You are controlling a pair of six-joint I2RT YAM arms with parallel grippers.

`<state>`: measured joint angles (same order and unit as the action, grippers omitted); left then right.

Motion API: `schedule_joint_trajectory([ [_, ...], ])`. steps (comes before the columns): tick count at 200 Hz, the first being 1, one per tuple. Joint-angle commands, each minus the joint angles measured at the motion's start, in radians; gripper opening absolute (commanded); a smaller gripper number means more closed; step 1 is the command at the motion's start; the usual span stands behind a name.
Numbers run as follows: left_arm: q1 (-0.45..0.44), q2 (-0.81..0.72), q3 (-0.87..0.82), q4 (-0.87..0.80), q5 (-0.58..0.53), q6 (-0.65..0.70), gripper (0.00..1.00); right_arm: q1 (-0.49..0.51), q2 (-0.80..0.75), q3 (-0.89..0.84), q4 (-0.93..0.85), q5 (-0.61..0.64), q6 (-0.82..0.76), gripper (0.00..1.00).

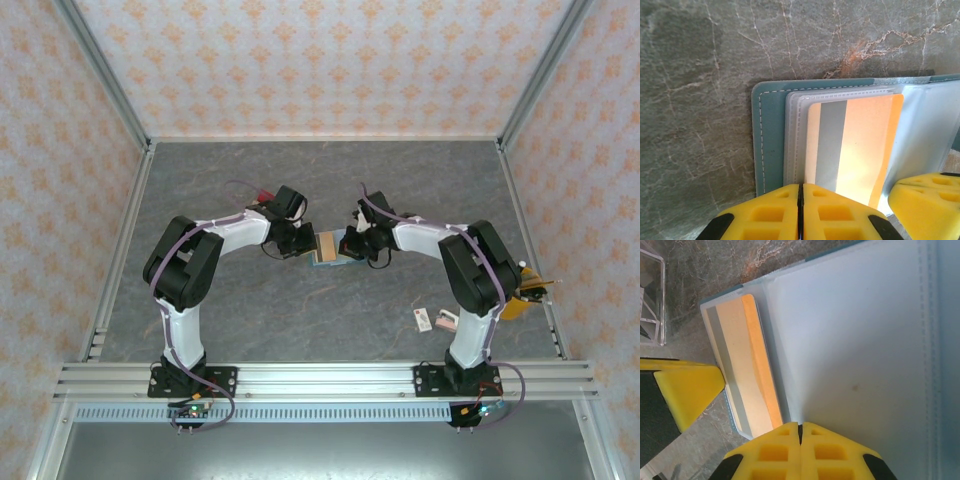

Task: Take the credit cards out of the card holder

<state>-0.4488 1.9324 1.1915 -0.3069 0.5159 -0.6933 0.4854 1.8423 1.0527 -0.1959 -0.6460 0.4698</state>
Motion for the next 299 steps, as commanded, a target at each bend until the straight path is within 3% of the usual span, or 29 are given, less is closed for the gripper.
schedule_joint_trajectory([
  [1,0.010,0.014,-0.018,-0.120,-0.051,0.028,0.10,-0.001,-0.038,-0.020,0.003,-0.015,-0.013,0.00],
  [15,0.010,0.024,-0.017,-0.121,-0.049,0.029,0.10,-0.001,-0.030,-0.018,0.038,-0.093,-0.009,0.00],
  [23,0.010,0.028,-0.019,-0.119,-0.047,0.028,0.09,-0.001,-0.023,-0.010,0.043,-0.116,-0.006,0.06],
  [46,0.010,0.036,-0.026,-0.111,-0.040,0.026,0.09,-0.001,0.000,0.006,0.028,-0.124,-0.010,0.15],
  [77,0.010,0.042,-0.032,-0.106,-0.036,0.025,0.09,0.000,0.030,0.023,0.005,-0.114,-0.011,0.17],
  [149,0.010,0.054,-0.050,-0.082,-0.016,0.011,0.08,-0.001,0.073,0.036,0.012,-0.135,-0.018,0.18],
  [211,0.010,0.062,-0.096,-0.032,0.012,-0.015,0.06,-0.001,0.066,-0.001,0.160,-0.208,0.035,0.09],
  [299,-0.014,0.046,-0.219,0.135,0.096,-0.107,0.04,-0.001,0.112,0.034,0.162,-0.158,0.046,0.14],
])
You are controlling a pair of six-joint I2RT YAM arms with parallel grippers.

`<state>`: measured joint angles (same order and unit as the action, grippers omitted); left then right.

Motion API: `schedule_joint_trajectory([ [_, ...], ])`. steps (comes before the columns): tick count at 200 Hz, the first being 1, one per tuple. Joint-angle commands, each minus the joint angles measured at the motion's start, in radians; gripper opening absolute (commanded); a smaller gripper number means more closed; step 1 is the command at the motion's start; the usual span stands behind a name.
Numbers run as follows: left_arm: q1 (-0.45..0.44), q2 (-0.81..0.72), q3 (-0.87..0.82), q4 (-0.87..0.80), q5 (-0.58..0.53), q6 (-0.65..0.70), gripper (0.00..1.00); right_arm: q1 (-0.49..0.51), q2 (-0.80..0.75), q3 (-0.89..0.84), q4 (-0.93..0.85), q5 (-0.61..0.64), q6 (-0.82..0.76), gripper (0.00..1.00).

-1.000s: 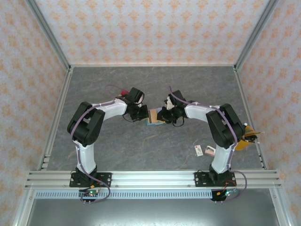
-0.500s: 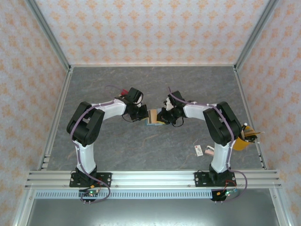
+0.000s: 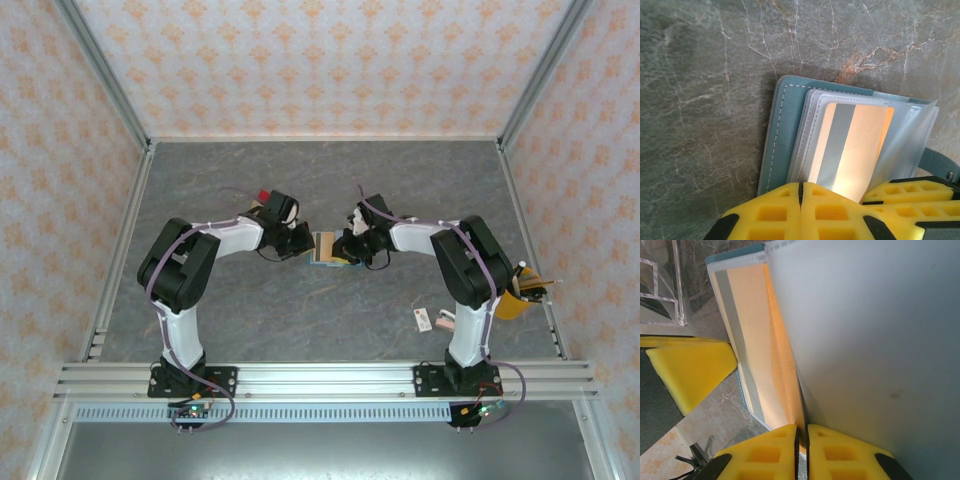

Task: Take the credit cards out of the card holder

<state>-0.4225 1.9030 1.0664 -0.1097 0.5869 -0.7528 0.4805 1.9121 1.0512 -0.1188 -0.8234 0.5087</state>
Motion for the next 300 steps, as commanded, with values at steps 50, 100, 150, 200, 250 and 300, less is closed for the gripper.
schedule_joint_trajectory([
  [50,-0.051,0.070,-0.125,-0.017,0.044,-0.071,0.03,0.006,0.065,0.064,0.034,0.044,-0.033,0.14],
  [100,-0.056,0.040,-0.091,-0.073,0.010,-0.049,0.04,0.013,0.031,0.070,-0.013,0.079,-0.057,0.00],
  [150,-0.034,0.013,0.026,-0.220,-0.062,0.041,0.20,-0.002,-0.061,0.032,-0.121,0.145,-0.080,0.00],
  [200,-0.012,0.013,0.074,-0.239,-0.052,0.078,0.24,-0.002,-0.105,-0.005,-0.170,0.203,-0.093,0.00],
  [250,-0.011,-0.025,0.078,-0.242,-0.043,0.099,0.20,-0.002,-0.128,-0.015,-0.163,0.220,-0.096,0.00],
  [300,-0.012,-0.091,0.096,-0.250,-0.040,0.106,0.20,-0.002,-0.134,-0.007,-0.140,0.184,-0.126,0.15],
])
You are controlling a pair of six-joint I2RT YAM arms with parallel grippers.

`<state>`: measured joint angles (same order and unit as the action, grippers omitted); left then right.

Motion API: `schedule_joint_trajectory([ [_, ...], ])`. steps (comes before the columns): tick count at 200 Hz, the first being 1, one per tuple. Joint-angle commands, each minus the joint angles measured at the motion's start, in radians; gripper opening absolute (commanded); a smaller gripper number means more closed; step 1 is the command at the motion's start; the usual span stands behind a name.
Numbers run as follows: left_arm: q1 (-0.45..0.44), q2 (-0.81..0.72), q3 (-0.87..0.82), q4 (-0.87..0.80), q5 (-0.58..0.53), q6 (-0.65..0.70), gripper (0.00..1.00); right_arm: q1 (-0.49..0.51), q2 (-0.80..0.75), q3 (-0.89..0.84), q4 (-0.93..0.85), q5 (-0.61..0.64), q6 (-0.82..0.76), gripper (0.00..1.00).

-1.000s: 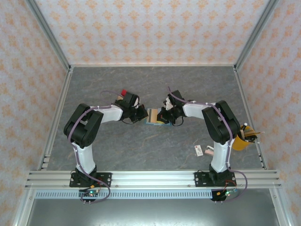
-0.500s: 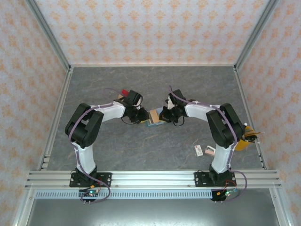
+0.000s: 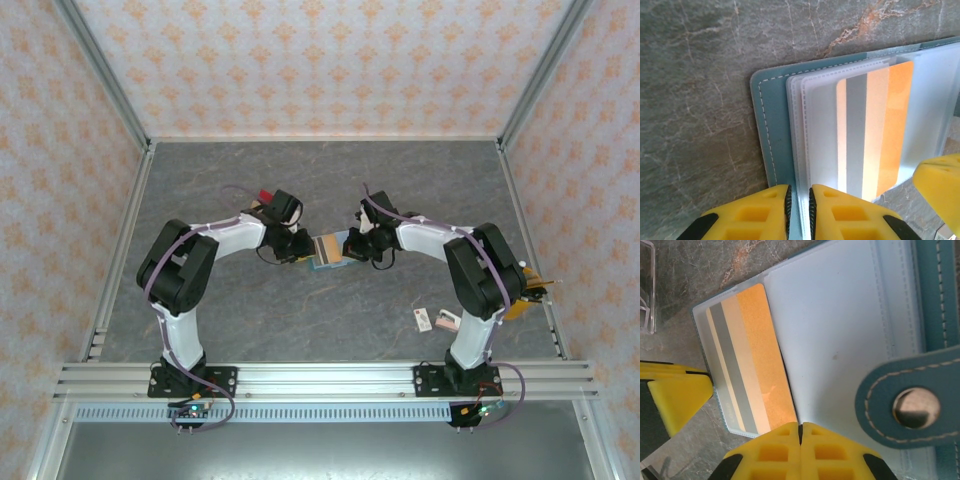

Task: Take the credit cards out of the card holder

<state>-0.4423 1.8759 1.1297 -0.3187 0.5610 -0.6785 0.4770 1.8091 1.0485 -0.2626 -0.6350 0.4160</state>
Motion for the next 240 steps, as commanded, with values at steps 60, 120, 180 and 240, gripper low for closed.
schedule_joint_trajectory([
  [60,-0.008,-0.045,0.059,-0.001,0.028,-0.003,0.17,0.002,0.026,0.055,0.018,-0.027,-0.041,0.33],
  [120,-0.027,0.078,0.120,-0.034,-0.001,-0.014,0.10,0.002,0.086,0.087,0.023,-0.034,-0.050,0.33],
  [180,-0.027,0.118,0.085,-0.078,-0.076,-0.014,0.06,0.001,0.120,0.080,0.063,-0.102,-0.058,0.30],
  [240,-0.027,0.125,0.012,-0.050,-0.081,-0.024,0.05,0.000,0.128,0.079,0.101,-0.141,-0.047,0.25],
])
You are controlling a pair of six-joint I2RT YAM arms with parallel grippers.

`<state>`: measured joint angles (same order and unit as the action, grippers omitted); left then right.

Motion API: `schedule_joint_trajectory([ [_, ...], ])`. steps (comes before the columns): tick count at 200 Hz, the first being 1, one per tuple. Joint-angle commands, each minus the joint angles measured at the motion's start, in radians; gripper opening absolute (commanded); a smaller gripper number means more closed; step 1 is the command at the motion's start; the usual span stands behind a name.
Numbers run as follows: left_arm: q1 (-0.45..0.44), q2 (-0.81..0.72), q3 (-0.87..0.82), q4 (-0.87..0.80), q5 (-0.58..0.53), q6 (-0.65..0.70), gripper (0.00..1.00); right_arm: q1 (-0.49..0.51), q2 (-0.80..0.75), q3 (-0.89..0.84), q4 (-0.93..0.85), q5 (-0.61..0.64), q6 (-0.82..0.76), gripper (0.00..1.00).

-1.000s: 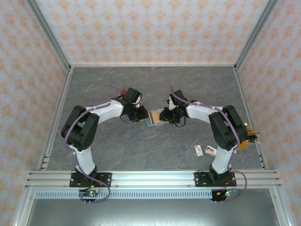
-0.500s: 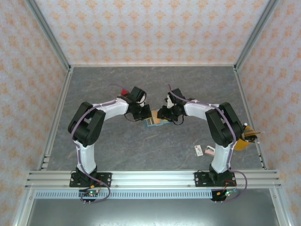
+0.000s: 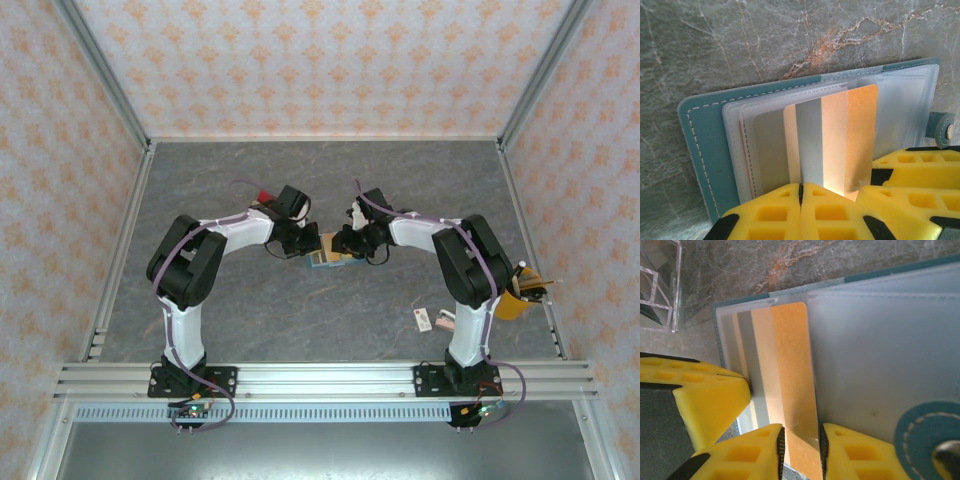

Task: Take the credit cards out of the card holder

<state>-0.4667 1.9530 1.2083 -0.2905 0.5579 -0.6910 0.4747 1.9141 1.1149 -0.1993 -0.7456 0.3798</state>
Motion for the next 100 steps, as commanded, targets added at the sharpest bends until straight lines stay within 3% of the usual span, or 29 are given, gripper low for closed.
schedule_joint_trajectory([
  [1,-0.003,0.048,-0.066,-0.078,-0.078,-0.012,0.05,0.002,0.022,0.013,0.037,-0.029,-0.011,0.25],
  [48,-0.003,0.022,-0.046,-0.091,-0.082,0.000,0.09,0.001,-0.027,-0.011,0.014,0.055,-0.012,0.07],
  [100,-0.001,-0.025,0.006,-0.131,-0.073,0.022,0.20,-0.053,-0.159,-0.110,-0.003,0.152,-0.013,0.00],
])
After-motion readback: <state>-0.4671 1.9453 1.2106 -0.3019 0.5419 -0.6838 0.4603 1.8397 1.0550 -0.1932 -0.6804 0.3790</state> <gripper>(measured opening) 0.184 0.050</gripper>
